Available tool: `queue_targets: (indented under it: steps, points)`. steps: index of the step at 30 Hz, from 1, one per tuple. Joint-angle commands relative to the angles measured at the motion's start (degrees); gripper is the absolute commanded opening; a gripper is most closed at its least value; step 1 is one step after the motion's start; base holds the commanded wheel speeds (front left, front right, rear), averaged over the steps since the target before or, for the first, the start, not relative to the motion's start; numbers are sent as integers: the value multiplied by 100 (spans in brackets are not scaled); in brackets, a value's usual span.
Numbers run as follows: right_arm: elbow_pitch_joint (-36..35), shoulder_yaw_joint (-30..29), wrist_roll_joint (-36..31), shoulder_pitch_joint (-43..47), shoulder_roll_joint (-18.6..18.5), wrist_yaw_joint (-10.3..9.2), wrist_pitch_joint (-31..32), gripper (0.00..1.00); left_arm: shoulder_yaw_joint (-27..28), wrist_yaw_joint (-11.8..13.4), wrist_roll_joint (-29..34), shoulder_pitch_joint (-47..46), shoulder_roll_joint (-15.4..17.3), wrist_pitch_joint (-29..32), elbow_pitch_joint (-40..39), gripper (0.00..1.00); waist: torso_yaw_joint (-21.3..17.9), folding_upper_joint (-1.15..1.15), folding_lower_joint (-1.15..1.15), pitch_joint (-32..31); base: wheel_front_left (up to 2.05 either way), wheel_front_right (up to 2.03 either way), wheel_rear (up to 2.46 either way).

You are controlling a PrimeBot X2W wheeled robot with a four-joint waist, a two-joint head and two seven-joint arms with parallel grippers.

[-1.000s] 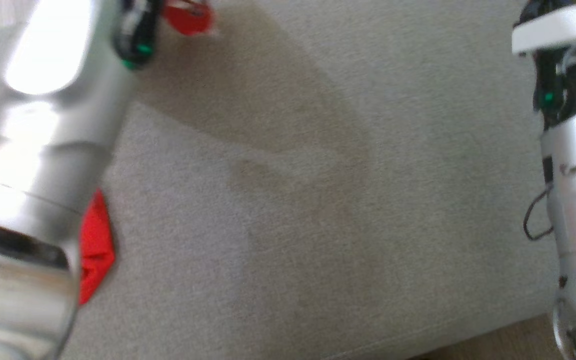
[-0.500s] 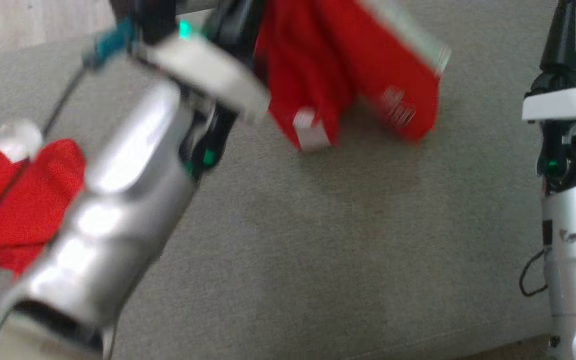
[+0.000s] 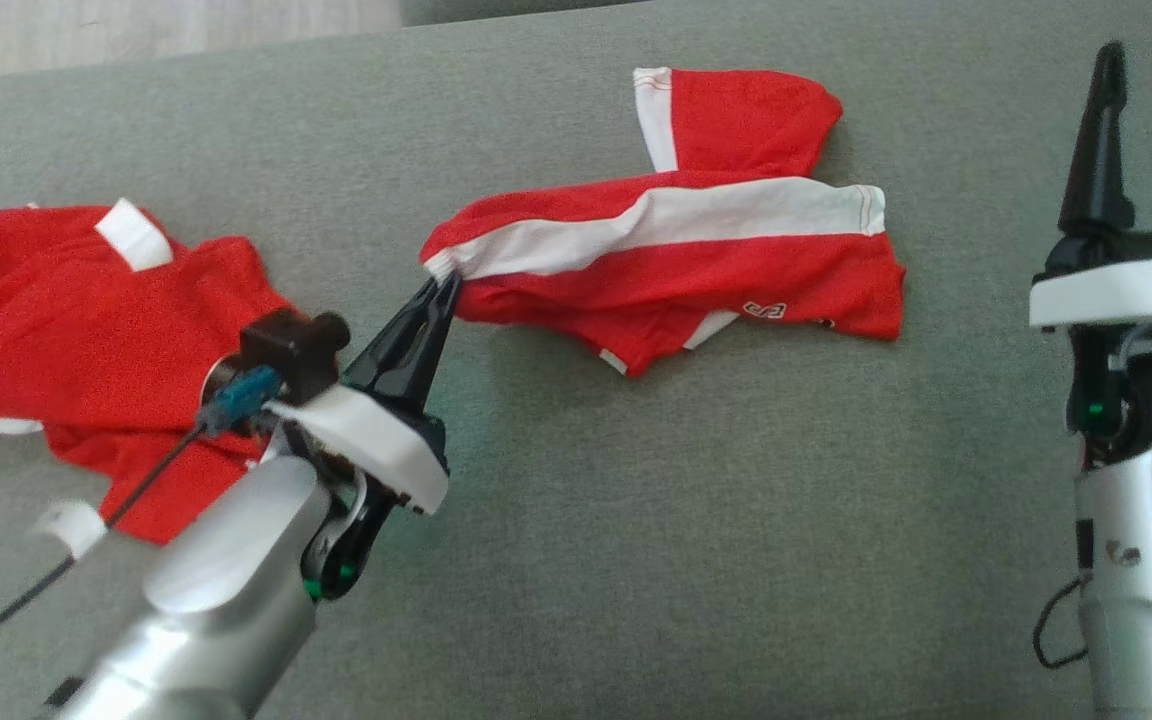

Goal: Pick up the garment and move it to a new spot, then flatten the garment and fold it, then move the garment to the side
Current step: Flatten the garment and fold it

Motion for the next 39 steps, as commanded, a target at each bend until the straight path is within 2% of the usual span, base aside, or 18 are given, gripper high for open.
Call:
queue_targets:
  steps: [1,2,8,12,16,20,25,33,36,39]
  points:
    - [-256,131,-47,15,25,21,44,100,214,50,5,-87,150,-111,-36,25,76,0,0,-26,0,0,0]
    - [-272,142,-53,71,26,21,66,100,216,72,24,-59,137,-175,30,100,102,0,0,-42,0,0,0]
    - [-420,240,-151,361,-39,21,124,100,497,172,-42,33,-16,-512,211,100,229,0,0,-153,0,0,0]
    - [-506,344,-193,583,-112,21,39,100,878,222,-13,173,-86,-615,24,100,317,0,0,-292,0,0,0]
    - [-558,436,-169,947,-92,21,-40,100,1661,389,274,576,-200,-626,-566,100,412,0,0,-474,0,0,0]
    - [-528,494,-162,1404,15,21,-97,100,2455,430,612,1299,-456,-627,-1128,100,461,0,0,-652,0,0,0]
    - [-426,516,-173,1768,147,21,-150,100,3132,295,925,2044,-880,-628,-1430,100,472,0,0,-748,0,0,0]
    - [-417,514,-276,1602,188,21,-54,100,3246,-4,1331,2039,-1138,-629,-1075,100,499,0,0,-671,0,0,0]
    - [-448,520,-294,1548,194,21,-48,100,3168,-40,1357,1877,-1151,-578,-888,100,488,0,0,-596,0,0,0]
    - [-484,551,-315,1481,207,21,-62,100,3087,-103,1173,1587,-1239,-279,-600,100,454,0,0,-437,0,0,0]
